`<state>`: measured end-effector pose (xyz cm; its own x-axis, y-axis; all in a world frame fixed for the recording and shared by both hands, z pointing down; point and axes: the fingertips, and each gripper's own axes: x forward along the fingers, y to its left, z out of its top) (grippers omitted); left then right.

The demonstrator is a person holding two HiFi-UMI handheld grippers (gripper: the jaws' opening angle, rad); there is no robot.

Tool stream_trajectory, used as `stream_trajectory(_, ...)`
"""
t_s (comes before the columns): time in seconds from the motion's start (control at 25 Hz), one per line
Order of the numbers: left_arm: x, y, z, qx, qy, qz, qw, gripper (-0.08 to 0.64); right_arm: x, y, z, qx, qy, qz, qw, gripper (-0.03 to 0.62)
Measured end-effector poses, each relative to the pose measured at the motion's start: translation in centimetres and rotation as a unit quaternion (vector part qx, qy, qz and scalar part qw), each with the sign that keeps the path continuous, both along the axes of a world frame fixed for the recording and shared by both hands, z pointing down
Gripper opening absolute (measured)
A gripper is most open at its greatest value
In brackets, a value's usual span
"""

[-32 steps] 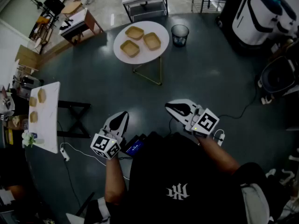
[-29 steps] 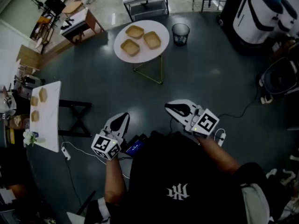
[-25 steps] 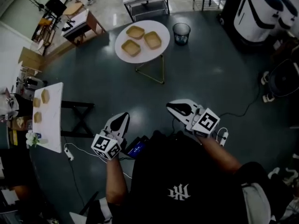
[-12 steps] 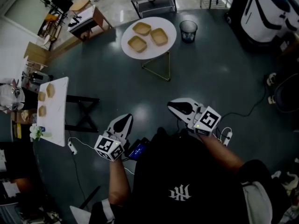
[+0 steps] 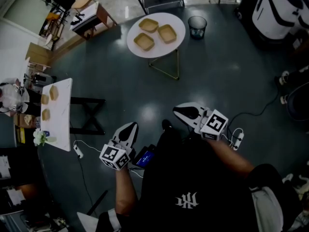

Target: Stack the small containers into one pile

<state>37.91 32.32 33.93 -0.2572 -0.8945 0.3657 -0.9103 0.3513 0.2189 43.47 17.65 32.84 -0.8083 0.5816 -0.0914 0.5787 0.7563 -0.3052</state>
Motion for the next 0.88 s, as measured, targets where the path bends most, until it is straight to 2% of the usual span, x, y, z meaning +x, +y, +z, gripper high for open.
stream_trajectory(0.32,-5.8,-1.2,-0.3,0.035,0.000,0.017,0.9992,0.003,-4.0,-1.0,1.5,0.013,0.050,0.028,0.998,0.041)
stream_trajectory(0.6,-14.9,-1.8,-0.6,0.065,-0.007,0.027,0.9975,0.003,-10.7,-1.8,1.3,0.026,0.069,0.054,0.996,0.041)
stream_trajectory(0.76,-20.3,-1.6,-1.4,0.074,-0.021,0.037,0.9963,0.002,-15.1,-2.2,1.0,0.028,0.082,0.074,0.993,0.041)
stream_trajectory(0.88,-23.8,-1.1,-1.5,0.079,-0.017,0.048,0.9956,0.003,-18.1,-2.2,0.9,0.028,0.092,0.093,0.991,0.041)
